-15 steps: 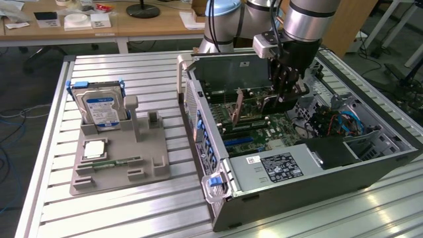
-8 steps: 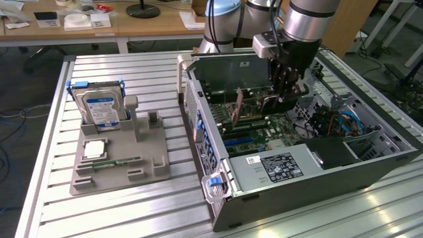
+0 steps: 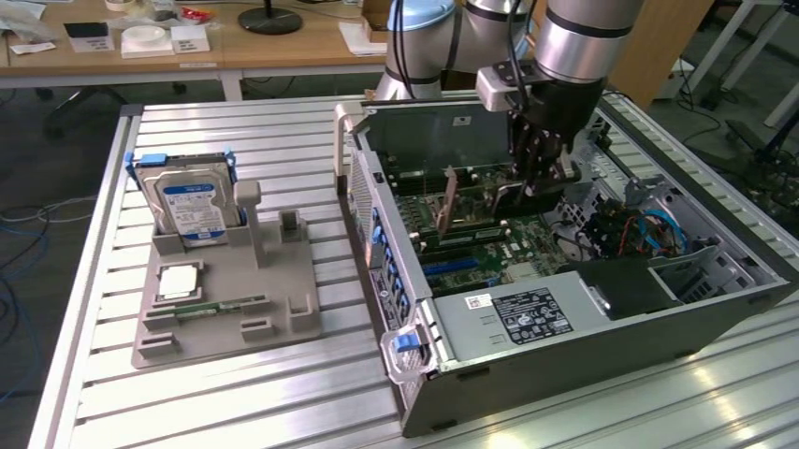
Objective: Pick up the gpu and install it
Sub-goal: 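Insert the gpu into the slot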
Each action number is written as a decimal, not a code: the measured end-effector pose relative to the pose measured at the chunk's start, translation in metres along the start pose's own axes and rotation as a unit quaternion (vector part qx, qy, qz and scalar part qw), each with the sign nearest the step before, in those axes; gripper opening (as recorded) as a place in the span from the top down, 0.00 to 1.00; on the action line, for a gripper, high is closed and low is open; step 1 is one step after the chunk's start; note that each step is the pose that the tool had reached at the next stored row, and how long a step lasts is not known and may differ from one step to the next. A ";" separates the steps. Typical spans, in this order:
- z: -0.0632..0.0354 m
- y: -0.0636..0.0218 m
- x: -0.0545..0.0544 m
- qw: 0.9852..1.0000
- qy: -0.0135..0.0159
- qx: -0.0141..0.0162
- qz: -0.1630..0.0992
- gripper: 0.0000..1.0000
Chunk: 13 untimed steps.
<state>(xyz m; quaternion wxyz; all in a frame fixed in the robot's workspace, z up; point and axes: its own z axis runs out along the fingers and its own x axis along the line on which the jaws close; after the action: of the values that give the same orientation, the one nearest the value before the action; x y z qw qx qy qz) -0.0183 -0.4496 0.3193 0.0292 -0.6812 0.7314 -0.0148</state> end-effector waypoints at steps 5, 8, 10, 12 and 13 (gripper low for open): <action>0.0014 0.0001 0.000 1.000 0.000 0.000 0.000 0.73; 0.0015 0.0001 0.000 1.000 0.000 0.000 0.000 0.73; 0.0017 -0.0018 0.000 1.000 0.000 -0.003 0.000 0.73; 0.0018 -0.0050 0.000 1.000 0.001 -0.010 0.000 0.73; 0.0019 -0.0064 0.000 1.000 0.001 -0.013 0.000 0.73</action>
<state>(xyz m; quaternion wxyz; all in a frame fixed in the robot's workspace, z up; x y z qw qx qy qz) -0.0118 -0.4497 0.3178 0.0197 -0.6811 0.7319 -0.0061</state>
